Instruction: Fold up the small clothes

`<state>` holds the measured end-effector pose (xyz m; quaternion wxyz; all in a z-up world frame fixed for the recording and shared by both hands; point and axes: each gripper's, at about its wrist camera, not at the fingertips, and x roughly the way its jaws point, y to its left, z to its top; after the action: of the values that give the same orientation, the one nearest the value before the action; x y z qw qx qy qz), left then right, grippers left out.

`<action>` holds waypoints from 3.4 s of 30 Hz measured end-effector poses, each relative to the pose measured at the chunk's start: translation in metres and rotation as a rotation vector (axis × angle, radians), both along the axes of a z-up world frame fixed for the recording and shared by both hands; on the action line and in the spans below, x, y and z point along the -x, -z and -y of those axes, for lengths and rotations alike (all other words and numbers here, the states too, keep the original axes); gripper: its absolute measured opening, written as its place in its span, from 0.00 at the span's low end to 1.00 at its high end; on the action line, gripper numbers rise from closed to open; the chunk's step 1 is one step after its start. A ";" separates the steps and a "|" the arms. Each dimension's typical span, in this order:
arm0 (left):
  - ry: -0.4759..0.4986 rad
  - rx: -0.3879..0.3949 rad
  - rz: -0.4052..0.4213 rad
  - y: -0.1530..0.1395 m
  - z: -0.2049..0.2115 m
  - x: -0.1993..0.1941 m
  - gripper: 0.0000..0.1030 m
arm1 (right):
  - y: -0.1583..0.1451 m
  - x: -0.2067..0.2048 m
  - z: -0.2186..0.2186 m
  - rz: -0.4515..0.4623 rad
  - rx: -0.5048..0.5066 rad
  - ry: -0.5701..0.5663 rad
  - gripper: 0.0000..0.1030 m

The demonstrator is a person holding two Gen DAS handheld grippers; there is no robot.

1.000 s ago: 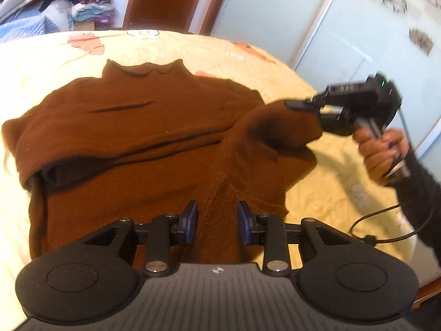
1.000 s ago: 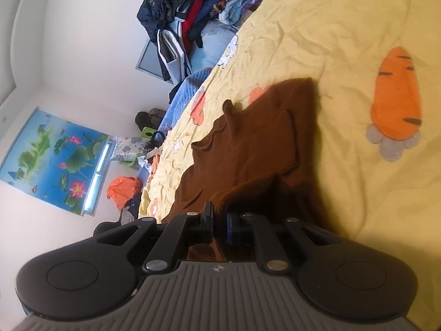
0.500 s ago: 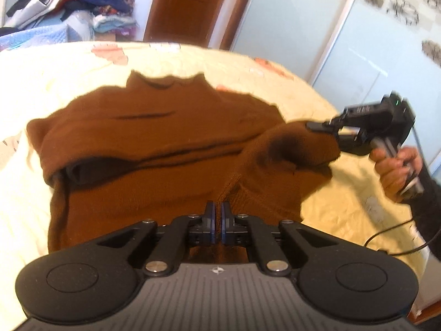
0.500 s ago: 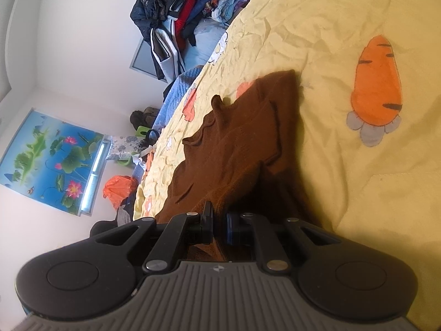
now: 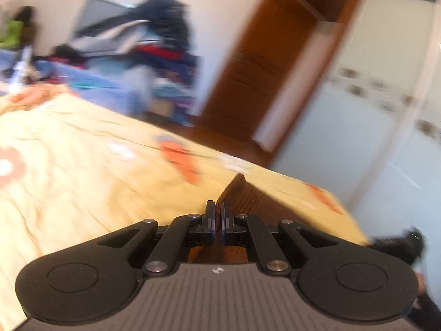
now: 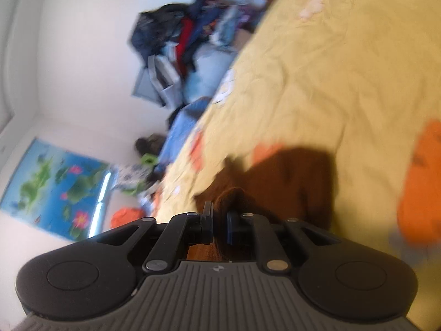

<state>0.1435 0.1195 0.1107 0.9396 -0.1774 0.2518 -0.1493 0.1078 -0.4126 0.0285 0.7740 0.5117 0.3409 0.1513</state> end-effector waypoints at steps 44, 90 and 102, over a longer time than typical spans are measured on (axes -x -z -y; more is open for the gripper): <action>-0.010 0.192 -0.438 0.091 -0.035 0.224 0.12 | 0.002 0.223 -0.035 -0.031 0.409 -0.244 0.19; -0.075 -0.391 -0.146 0.059 0.074 0.058 0.28 | -0.033 0.068 -0.120 0.218 0.866 -0.081 0.70; -0.067 -0.417 -0.150 0.102 0.080 0.048 0.53 | 0.018 0.043 -0.137 0.158 1.065 -0.146 0.83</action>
<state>0.0960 0.0395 0.0086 0.9390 0.0019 0.3403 -0.0489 0.0644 -0.2754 0.0105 0.9370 0.0110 0.3458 0.0489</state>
